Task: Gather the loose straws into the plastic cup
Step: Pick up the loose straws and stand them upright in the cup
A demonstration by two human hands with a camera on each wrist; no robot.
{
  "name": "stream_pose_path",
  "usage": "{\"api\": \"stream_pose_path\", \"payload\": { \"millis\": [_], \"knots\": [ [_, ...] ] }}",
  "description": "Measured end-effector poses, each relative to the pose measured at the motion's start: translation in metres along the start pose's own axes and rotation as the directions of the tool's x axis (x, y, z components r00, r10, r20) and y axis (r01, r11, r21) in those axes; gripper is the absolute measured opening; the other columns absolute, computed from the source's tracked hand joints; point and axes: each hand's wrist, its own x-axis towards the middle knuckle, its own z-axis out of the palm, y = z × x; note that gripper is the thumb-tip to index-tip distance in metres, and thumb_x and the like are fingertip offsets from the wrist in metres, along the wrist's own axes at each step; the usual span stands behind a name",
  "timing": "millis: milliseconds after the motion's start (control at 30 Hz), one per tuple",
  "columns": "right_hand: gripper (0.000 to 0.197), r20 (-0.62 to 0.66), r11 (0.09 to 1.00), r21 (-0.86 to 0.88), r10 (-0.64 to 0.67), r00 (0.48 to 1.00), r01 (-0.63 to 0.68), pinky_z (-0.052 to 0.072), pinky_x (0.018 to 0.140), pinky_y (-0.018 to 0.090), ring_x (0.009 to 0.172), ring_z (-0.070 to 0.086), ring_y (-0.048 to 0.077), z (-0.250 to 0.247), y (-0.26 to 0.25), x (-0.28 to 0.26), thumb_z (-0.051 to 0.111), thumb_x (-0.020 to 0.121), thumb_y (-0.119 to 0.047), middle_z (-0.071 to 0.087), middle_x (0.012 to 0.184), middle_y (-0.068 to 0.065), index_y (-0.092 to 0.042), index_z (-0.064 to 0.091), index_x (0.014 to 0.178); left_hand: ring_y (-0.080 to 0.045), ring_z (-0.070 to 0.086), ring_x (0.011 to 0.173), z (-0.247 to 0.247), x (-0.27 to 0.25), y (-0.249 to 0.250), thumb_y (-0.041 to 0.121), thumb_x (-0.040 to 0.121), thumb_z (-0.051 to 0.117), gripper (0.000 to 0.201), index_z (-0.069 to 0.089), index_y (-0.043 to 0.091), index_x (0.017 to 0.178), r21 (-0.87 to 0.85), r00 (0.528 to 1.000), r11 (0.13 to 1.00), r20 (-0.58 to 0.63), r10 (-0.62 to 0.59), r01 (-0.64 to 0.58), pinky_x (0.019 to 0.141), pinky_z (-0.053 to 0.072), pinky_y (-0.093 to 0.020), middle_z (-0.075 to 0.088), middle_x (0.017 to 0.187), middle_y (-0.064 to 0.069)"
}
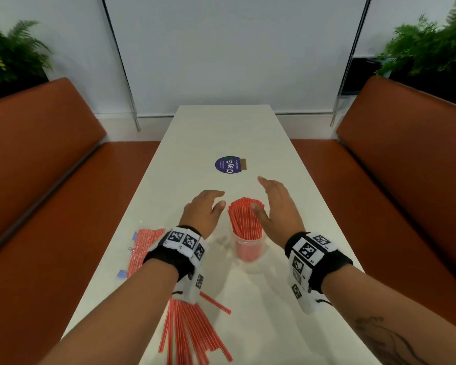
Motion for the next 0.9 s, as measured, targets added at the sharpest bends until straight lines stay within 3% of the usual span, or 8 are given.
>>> {"api": "stream_pose_path", "payload": {
  "millis": [100, 200, 300, 400, 567, 667, 800, 900],
  "knots": [
    [0.035, 0.047, 0.995, -0.045, -0.088, 0.995, 0.090, 0.049, 0.084, 0.030, 0.105, 0.059, 0.019, -0.013, -0.032, -0.008, 0.052, 0.093, -0.028, 0.057, 0.120, 0.003, -0.017, 0.053, 0.125, -0.026, 0.058, 0.101, -0.028, -0.011, 0.002, 0.032, 0.096, 0.044, 0.025, 0.059, 0.015, 0.107, 0.133, 0.957, 0.984, 0.248, -0.152, 0.121, 0.088, 0.044, -0.032, 0.062, 0.109, -0.011],
    [0.026, 0.322, 0.986, -0.107, -0.085, 0.943, 0.125, 0.046, 0.078, 0.030, 0.098, 0.060, 0.021, -0.008, -0.059, -0.023, 0.050, 0.094, -0.031, 0.061, 0.112, 0.001, -0.017, 0.058, 0.114, -0.022, 0.053, 0.080, -0.040, -0.030, -0.007, 0.038, 0.094, 0.047, 0.029, 0.050, 0.011, 0.085, 0.392, 0.891, 0.908, 0.347, -0.294, 0.147, 0.071, 0.037, -0.028, 0.055, 0.083, -0.010],
    [0.042, 0.673, 0.971, -0.216, 0.069, 0.737, 0.106, 0.045, 0.093, 0.031, 0.115, 0.055, 0.023, 0.015, -0.074, -0.041, 0.050, 0.093, -0.038, 0.057, 0.128, 0.006, -0.011, 0.052, 0.126, -0.025, 0.058, 0.084, -0.042, -0.058, -0.018, 0.048, 0.091, 0.048, 0.044, 0.056, 0.008, 0.074, 0.585, 0.808, 0.792, 0.373, -0.456, 0.177, 0.076, 0.043, -0.031, 0.059, 0.074, -0.008],
    [0.052, 0.797, 0.927, -0.337, 0.187, 0.574, 0.165, 0.048, 0.096, 0.037, 0.114, 0.058, 0.027, 0.046, -0.083, -0.069, 0.049, 0.093, -0.043, 0.058, 0.127, 0.012, -0.003, 0.052, 0.127, -0.030, 0.062, 0.100, -0.035, -0.093, -0.031, 0.049, 0.090, 0.051, 0.054, 0.062, 0.000, 0.107, 0.600, 0.735, 0.771, 0.422, -0.531, 0.213, 0.085, 0.047, -0.034, 0.066, 0.098, -0.016],
    [0.048, 0.718, 0.944, -0.327, 0.216, 0.661, 0.047, 0.048, 0.087, 0.034, 0.112, 0.056, 0.029, 0.076, -0.101, -0.095, 0.057, 0.090, -0.036, 0.048, 0.128, 0.014, -0.004, 0.048, 0.124, -0.024, 0.063, 0.106, -0.015, -0.143, -0.043, 0.038, 0.095, 0.048, 0.041, 0.061, 0.006, 0.117, 0.561, 0.797, 0.793, 0.353, -0.490, 0.239, 0.086, 0.048, -0.029, 0.065, 0.112, -0.010],
    [0.053, 0.688, 0.934, -0.357, 0.273, 0.672, -0.014, 0.047, 0.095, 0.034, 0.117, 0.055, 0.029, 0.086, -0.114, -0.099, 0.060, 0.089, -0.033, 0.048, 0.131, 0.015, -0.001, 0.043, 0.128, -0.023, 0.063, 0.096, -0.002, -0.155, -0.050, 0.040, 0.089, 0.055, 0.043, 0.062, 0.006, 0.114, 0.491, 0.765, 0.774, 0.288, -0.577, 0.399, 0.086, 0.049, -0.029, 0.057, 0.074, -0.002],
    [0.029, 0.709, 0.921, -0.388, 0.290, 0.643, 0.013, 0.049, 0.091, 0.028, 0.112, 0.061, 0.025, 0.090, -0.117, -0.099, 0.053, 0.093, -0.011, 0.060, 0.124, 0.013, 0.000, 0.054, 0.120, -0.019, 0.050, 0.076, 0.005, -0.159, -0.049, 0.042, 0.079, 0.065, 0.036, 0.048, 0.014, 0.065, 0.407, 0.739, 0.751, 0.225, -0.635, 0.521, 0.068, 0.042, -0.024, 0.038, 0.058, 0.002],
    [0.025, 0.739, 0.914, -0.405, 0.314, 0.596, 0.020, 0.048, 0.093, 0.029, 0.112, 0.061, 0.027, 0.084, -0.114, -0.097, 0.051, 0.093, -0.010, 0.063, 0.115, 0.013, 0.001, 0.058, 0.115, -0.017, 0.051, 0.061, 0.009, -0.161, -0.047, 0.029, 0.081, 0.065, 0.040, 0.037, 0.016, 0.055, 0.354, 0.773, 0.788, 0.223, -0.594, 0.503, 0.052, 0.040, -0.021, 0.041, 0.057, 0.002]
  ]
}}
